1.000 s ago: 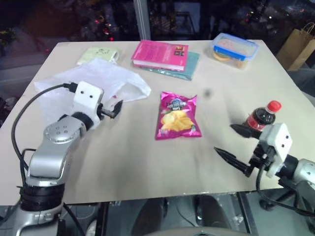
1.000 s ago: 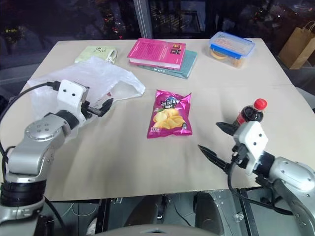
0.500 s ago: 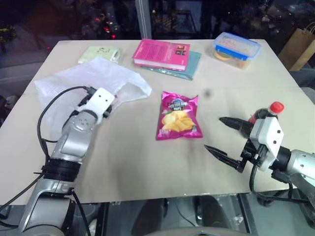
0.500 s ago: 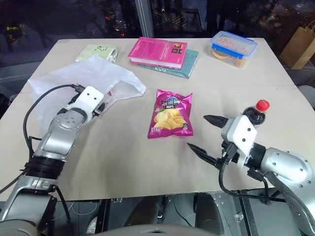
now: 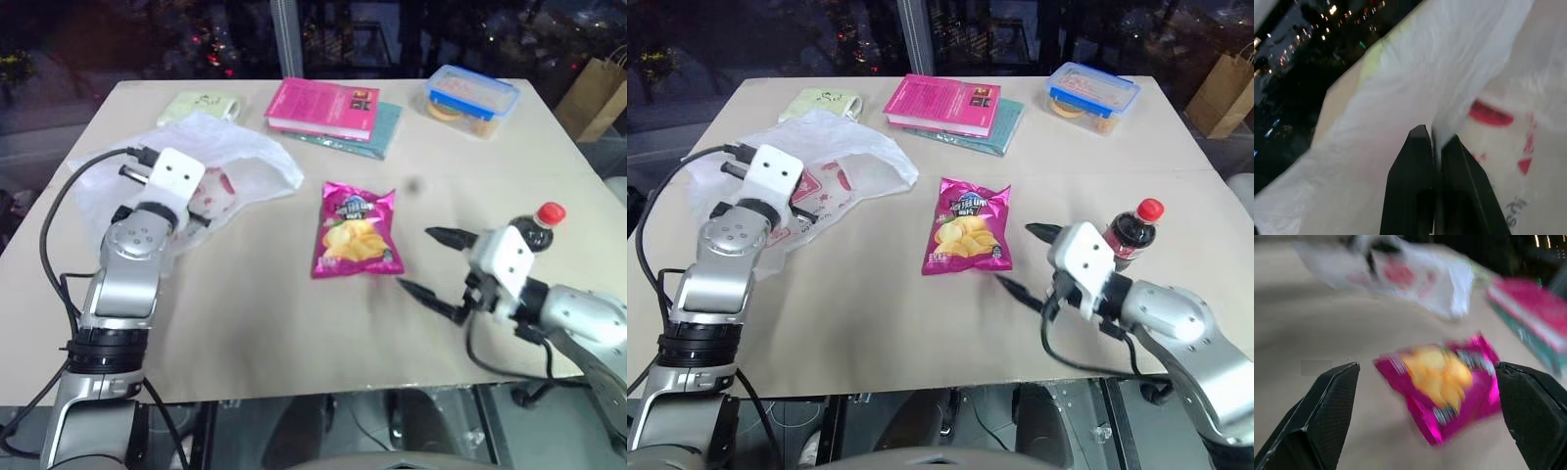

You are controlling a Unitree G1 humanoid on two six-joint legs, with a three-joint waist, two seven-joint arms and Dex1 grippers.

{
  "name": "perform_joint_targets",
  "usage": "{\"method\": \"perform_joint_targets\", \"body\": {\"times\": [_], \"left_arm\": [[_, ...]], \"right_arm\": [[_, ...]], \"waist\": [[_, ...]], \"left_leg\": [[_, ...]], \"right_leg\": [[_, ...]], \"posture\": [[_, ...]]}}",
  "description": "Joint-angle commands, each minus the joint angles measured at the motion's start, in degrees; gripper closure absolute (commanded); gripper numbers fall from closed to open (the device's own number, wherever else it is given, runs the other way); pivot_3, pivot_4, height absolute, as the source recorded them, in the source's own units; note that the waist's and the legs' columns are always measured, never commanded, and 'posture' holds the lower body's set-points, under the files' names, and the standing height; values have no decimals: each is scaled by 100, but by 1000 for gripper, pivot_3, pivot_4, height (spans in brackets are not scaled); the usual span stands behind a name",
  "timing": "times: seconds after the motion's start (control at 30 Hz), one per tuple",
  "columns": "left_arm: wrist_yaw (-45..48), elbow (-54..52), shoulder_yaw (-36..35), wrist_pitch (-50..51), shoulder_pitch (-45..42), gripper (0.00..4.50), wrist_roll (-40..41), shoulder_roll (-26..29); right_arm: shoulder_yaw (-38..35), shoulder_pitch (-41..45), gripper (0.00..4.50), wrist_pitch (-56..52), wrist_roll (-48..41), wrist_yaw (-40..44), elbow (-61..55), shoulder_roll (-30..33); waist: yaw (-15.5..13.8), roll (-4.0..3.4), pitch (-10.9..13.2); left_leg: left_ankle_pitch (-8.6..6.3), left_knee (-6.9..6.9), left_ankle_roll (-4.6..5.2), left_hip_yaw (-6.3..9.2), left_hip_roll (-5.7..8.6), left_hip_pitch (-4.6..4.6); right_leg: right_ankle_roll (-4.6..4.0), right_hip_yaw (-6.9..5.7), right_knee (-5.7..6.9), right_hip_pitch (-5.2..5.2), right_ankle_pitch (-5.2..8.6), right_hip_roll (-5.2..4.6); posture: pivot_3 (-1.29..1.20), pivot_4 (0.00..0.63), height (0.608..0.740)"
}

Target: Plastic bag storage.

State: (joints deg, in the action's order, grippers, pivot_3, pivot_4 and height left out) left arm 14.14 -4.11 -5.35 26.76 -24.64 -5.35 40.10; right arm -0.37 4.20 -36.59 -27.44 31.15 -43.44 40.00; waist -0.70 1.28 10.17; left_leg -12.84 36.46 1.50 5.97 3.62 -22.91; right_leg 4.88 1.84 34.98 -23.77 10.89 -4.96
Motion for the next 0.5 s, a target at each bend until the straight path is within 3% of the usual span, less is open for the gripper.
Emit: {"method": "perform_joint_targets", "body": {"times": [0.03, 0.17, 0.37, 0.5], "left_arm": [[135, -684, -308, 438, -67, 4343, 187, -51], [205, -984, -378, 792, -46, 4343, 165, -9], [30, -955, -418, 835, 66, 4343, -172, 178], [-5, -1058, -441, 828, 33, 4343, -290, 197]], "right_arm": [[258, 719, 0, -1361, -381, -532, 460, -433], [153, 1857, 0, -2919, -568, -1428, 1824, -1725], [-175, 2433, 0, -3764, -1009, -1452, 2347, -2525], [-149, 2611, 0, -4000, -1004, -1490, 2543, -2733]], "waist": [[5, 2, -2], [80, -1, -1], [134, -4, 1], [147, -4, 1]], "left_leg": [[0, 0, 0, 0, 0, 3], [4, 0, -6, 2, -3, 7], [4, 1, -7, -1, 13, 0], [3, 1, -7, -3, 14, 1]], "right_leg": [[0, 0, 2, 1, 0, 1], [-7, 3, 17, -2, -3, 9], [-16, 16, 63, -33, 0, 0], [-15, 19, 72, -36, 0, 0]], "posture": [[0, 150, 740], [0, 150, 740], [0, 150, 740], [0, 150, 740]]}}
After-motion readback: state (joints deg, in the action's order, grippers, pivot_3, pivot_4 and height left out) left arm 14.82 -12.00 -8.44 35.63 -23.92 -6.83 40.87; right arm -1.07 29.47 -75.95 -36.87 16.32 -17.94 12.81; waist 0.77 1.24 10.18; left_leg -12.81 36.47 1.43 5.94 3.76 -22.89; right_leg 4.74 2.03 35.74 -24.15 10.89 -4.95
